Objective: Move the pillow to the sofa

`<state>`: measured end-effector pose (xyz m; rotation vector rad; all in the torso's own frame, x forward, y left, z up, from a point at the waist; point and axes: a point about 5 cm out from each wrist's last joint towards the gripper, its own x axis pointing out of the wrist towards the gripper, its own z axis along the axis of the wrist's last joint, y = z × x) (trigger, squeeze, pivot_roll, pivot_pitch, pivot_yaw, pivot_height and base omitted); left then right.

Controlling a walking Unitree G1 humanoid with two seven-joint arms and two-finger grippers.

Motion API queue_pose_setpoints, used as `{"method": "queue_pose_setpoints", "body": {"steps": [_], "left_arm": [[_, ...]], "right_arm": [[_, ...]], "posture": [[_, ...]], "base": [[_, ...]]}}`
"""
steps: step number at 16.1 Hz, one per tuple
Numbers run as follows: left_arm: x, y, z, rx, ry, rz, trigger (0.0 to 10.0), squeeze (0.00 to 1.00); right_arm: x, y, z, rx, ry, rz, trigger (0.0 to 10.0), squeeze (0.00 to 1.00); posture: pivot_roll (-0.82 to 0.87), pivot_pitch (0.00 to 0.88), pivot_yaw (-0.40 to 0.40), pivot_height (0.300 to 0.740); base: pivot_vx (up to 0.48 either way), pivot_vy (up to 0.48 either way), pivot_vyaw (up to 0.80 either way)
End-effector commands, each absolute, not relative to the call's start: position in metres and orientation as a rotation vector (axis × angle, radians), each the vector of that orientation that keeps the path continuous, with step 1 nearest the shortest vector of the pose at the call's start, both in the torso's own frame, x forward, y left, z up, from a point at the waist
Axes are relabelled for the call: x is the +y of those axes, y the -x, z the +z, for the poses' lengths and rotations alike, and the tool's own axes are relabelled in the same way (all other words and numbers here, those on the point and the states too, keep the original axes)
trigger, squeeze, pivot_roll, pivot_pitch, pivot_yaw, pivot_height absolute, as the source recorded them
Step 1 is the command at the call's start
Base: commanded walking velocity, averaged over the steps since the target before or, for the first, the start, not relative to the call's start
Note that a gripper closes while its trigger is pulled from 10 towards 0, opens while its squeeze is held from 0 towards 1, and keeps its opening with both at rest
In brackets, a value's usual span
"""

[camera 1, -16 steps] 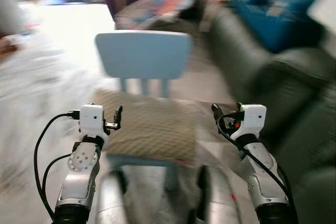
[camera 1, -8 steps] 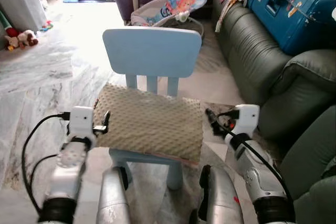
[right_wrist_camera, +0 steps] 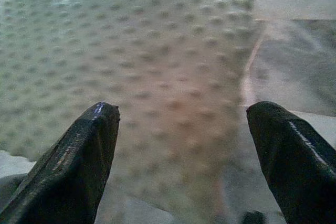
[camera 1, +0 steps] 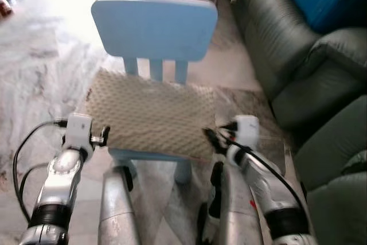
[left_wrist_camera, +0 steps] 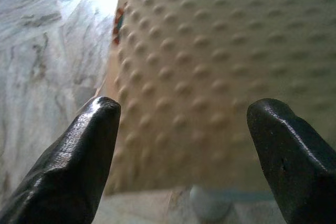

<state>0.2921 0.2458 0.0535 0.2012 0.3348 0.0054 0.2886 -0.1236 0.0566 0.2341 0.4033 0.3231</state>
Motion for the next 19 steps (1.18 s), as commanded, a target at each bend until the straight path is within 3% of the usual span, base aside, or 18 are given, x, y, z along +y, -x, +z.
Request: {"method": "queue_pose_setpoints", "body": {"steps": [1,5,7,11,15,16,17,18,19], "left_arm": [[0.245,-0.296,0.051,0.342,-0.226,0.016,10.0,0.00],[0.244,-0.311,0.064,0.272,-0.251,0.094,10.0,0.00],[0.254,-0.316,0.070,0.249,-0.280,0.191,10.0,0.00],[0.264,-0.319,0.075,0.219,-0.286,0.256,10.0,0.00],[0.256,-0.329,0.075,0.207,-0.262,0.267,10.0,0.00],[0.254,-0.330,0.073,0.217,-0.254,0.269,8.3,0.00],[0.252,-0.330,0.071,0.228,-0.248,0.268,4.4,0.00],[0.250,-0.330,0.070,0.227,-0.235,0.266,0.0,0.00],[0.246,-0.330,0.069,0.225,-0.242,0.252,0.0,0.00]], "right_arm": [[-0.123,-0.292,0.055,0.435,-0.239,0.316,10.0,0.00],[-0.113,-0.292,0.054,0.433,-0.210,0.364,10.0,0.00],[-0.106,-0.294,0.048,0.467,-0.188,0.372,10.0,0.00],[-0.100,-0.303,0.048,0.423,-0.246,0.342,10.0,0.00],[-0.088,-0.318,0.055,0.354,-0.299,0.353,10.0,0.00],[-0.086,-0.320,0.054,0.353,-0.320,0.349,10.0,0.00],[-0.086,-0.322,0.054,0.347,-0.343,0.345,10.0,0.00],[-0.086,-0.323,0.054,0.341,-0.360,0.335,0.0,0.00],[-0.086,-0.326,0.052,0.349,-0.378,0.315,0.0,0.00]], "posture": [[-0.02,0.290,-0.076,0.545],[-0.02,0.330,-0.097,0.535],[-0.01,0.348,-0.099,0.506],[0.00,0.365,-0.104,0.506],[0.01,0.376,-0.110,0.506],[0.02,0.378,-0.108,0.506],[0.02,0.379,-0.108,0.506],[0.02,0.381,-0.103,0.506],[0.03,0.383,-0.101,0.506]], "base": [[0.000,0.000,0.00],[0.000,0.000,0.00],[0.000,0.000,0.00],[0.000,0.000,0.00],[0.000,0.000,0.00],[0.000,0.000,0.00],[0.000,0.000,0.00],[0.000,0.000,0.00],[0.000,0.000,0.00]]}}
